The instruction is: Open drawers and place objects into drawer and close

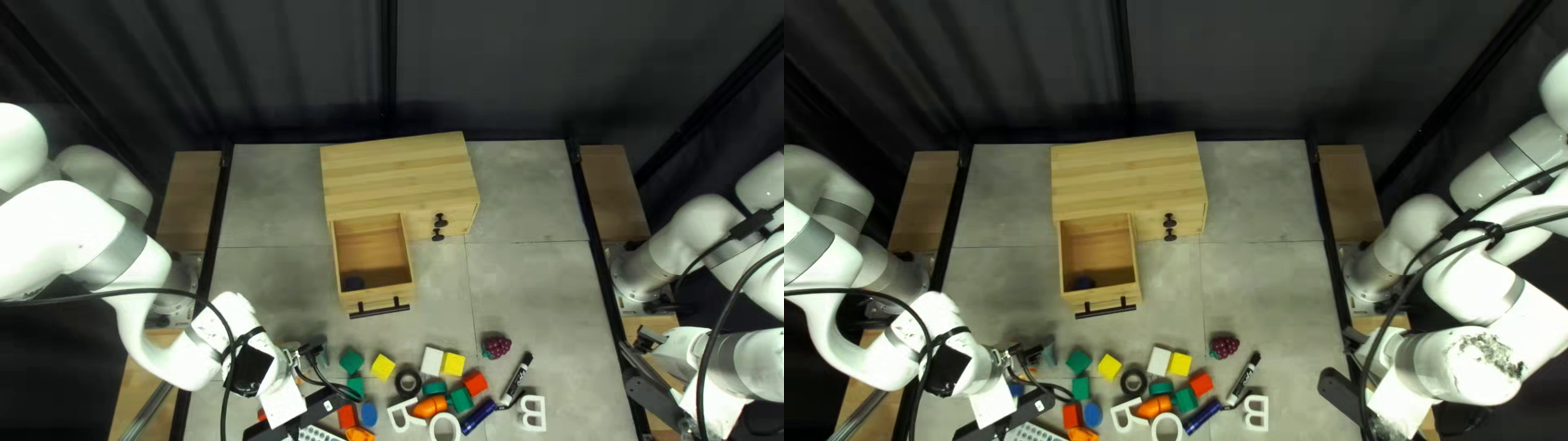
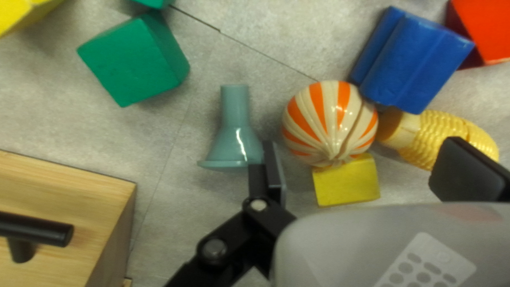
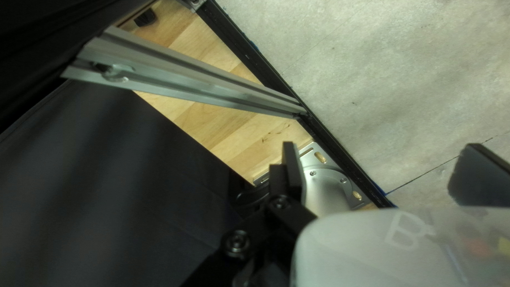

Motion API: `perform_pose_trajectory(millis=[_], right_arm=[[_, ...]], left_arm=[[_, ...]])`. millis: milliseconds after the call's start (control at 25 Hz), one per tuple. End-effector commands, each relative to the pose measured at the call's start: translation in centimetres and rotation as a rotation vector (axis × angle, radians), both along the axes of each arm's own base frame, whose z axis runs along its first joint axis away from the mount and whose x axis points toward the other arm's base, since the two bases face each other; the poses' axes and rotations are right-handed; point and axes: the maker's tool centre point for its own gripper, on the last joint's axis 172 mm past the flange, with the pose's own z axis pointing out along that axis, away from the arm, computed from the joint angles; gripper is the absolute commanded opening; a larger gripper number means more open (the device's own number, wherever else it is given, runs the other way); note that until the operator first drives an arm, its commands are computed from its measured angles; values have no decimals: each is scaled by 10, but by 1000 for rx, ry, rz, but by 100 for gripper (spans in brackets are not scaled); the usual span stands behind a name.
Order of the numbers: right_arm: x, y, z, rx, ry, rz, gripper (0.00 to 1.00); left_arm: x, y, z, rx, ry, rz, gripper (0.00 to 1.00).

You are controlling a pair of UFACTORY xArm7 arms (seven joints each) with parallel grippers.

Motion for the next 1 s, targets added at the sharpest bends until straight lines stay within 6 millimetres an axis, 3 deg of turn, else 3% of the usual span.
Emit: perform_pose_trajectory(millis=[40,240,400,1000], right_arm=[[0,0,0,0,0,0,100],[0,0,0,0,0,0,100],[0,0,0,0,0,0,100],[0,0,0,0,0,0,100]], left_arm=[[2,2,0,0,5,-12,92],[-6,20,12,-8,26,65,100],[-9,24,17,-24,31,130,100],[-24,27,3,-85,47,334,100]])
